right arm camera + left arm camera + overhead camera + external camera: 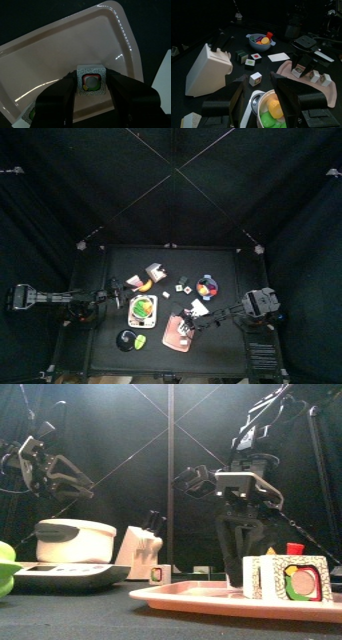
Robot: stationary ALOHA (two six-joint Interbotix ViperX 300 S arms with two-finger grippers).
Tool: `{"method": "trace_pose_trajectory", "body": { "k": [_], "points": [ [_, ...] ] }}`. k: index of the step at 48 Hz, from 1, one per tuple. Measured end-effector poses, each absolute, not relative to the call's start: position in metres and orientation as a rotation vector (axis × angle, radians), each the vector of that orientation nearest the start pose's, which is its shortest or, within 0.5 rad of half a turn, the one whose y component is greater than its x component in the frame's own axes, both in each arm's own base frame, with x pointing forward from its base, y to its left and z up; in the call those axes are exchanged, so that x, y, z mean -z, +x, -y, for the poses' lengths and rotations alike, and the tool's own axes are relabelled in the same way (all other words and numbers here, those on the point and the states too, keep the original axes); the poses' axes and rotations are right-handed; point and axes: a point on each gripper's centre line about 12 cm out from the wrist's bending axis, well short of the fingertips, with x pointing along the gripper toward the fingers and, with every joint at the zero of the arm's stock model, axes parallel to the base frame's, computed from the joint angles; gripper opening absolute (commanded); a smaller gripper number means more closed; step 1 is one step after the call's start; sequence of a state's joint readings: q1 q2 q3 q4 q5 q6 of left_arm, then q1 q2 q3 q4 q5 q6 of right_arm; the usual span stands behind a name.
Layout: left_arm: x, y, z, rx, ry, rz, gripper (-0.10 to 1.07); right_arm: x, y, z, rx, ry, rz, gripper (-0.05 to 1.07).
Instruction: Grab sushi piece
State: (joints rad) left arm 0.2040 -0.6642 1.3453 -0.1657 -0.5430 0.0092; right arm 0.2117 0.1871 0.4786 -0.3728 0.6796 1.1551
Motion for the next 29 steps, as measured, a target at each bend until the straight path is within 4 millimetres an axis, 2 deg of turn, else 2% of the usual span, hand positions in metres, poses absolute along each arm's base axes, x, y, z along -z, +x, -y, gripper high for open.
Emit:
{"method": "trace_pose_trajectory", "body": {
  "k": [22, 29],
  "points": [
    [-0.194, 0.205, -0.052, -0.296, -0.140, -0.124, 0.81, -0.123, 0.382, -0.051, 0.553, 0.429, -1.142, 0.62],
    [-0.194, 0.205, -0.053, -0.298, -0.140, -0.125, 0.81, -0.131, 0.391, -0.049, 0.542, 0.405, -1.107, 0.62]
  ]
}}
